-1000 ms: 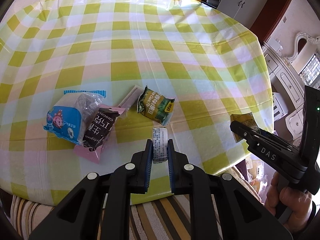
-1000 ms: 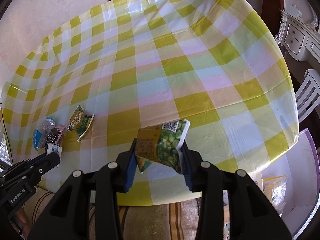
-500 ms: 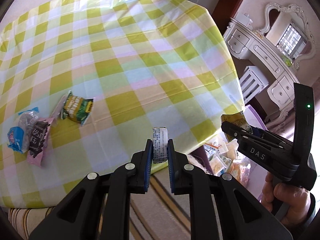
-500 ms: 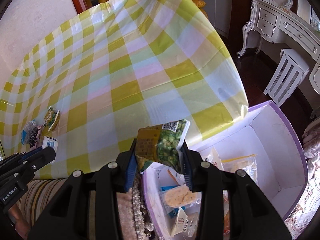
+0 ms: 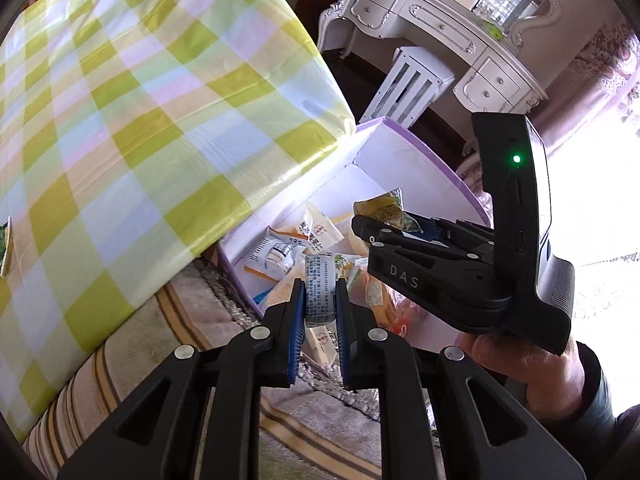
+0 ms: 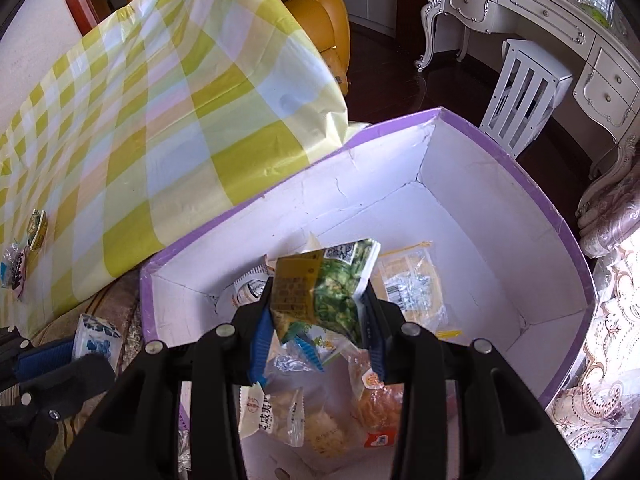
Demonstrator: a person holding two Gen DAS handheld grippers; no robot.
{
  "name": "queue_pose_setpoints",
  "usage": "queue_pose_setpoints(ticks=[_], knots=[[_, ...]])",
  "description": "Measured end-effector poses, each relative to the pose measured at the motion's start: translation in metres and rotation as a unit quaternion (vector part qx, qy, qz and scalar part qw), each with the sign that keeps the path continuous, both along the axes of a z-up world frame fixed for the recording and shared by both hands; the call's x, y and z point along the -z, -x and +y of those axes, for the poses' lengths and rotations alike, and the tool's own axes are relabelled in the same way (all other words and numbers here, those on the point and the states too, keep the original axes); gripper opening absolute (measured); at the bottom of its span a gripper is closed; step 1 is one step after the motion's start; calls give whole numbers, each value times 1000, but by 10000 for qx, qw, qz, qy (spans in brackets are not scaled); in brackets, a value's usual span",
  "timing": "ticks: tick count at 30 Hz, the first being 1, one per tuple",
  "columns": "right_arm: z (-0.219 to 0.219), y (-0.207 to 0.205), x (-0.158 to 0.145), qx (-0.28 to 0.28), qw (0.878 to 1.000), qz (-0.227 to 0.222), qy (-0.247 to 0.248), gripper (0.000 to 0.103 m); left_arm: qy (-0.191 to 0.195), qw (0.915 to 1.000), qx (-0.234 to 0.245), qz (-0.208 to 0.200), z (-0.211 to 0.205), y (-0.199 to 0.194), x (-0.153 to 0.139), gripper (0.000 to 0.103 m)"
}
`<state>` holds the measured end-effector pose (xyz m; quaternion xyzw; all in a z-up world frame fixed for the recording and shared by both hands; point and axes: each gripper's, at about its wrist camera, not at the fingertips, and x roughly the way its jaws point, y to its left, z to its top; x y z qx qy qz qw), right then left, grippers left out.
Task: Organize snacks
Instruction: 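Carry both packets over the white box and open both tools to drop them, then move both tools back to the table toward the remaining snack packets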
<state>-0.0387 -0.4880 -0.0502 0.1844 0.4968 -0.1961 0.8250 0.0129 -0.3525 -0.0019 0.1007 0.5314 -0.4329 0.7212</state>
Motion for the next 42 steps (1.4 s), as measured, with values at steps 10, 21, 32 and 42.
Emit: queue_pose_setpoints(ticks=[10, 21, 32, 42], knots=[[-13, 15, 17, 252, 9991, 341, -56, 50, -176, 9992, 327, 161, -17, 10, 14, 14], [-5, 8, 0, 240, 9991, 339, 103, 76, -32, 9998, 116, 141, -5, 6, 8, 38], [22, -10, -30, -28, 9998, 110, 189, 76, 106, 9987, -498, -78, 39, -10, -5, 51], [80, -43, -53, -634, 9978, -147, 156, 77, 282, 9861, -1629, -186, 114, -46, -11, 51]])
